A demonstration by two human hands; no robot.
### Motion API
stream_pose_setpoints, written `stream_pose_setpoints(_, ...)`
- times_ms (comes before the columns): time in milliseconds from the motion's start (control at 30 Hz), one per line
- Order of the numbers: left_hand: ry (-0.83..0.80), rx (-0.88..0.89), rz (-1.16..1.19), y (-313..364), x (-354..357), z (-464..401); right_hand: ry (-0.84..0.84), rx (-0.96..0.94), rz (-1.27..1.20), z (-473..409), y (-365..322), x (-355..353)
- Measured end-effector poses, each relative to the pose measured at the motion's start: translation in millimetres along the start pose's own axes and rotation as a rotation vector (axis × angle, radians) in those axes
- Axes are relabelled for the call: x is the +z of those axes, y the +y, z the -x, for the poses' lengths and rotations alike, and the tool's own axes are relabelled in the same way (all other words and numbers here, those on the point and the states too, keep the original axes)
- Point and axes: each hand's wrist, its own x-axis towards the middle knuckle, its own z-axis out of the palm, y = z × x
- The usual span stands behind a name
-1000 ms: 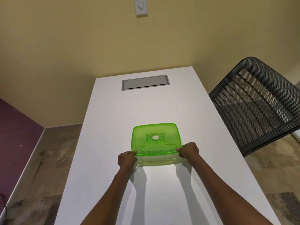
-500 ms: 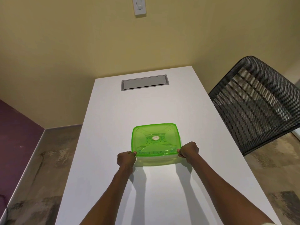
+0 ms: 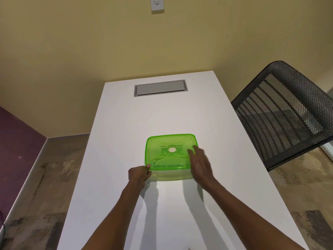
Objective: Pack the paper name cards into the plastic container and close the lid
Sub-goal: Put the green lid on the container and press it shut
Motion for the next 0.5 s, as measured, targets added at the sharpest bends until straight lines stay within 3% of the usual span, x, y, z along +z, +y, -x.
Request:
stream_pose_setpoints(133, -0.006, 0.009, 0.014, 0.8, 2.5, 3.9, -0.029, -0.577, 0.133, 14.7, -19.3, 26.5)
stream_pose_setpoints(267, -0.038, -0.002, 0.007, 2.5, 2.6, 9.0, -0.249, -0.664, 0.297, 18.8, -42.1, 47.0)
stream_pose_setpoints(500, -0.062, -0.031, 0.111, 0.8, -0.9, 15.2, -0.334, -0.608, 0.427, 26.8, -47.5, 58.6)
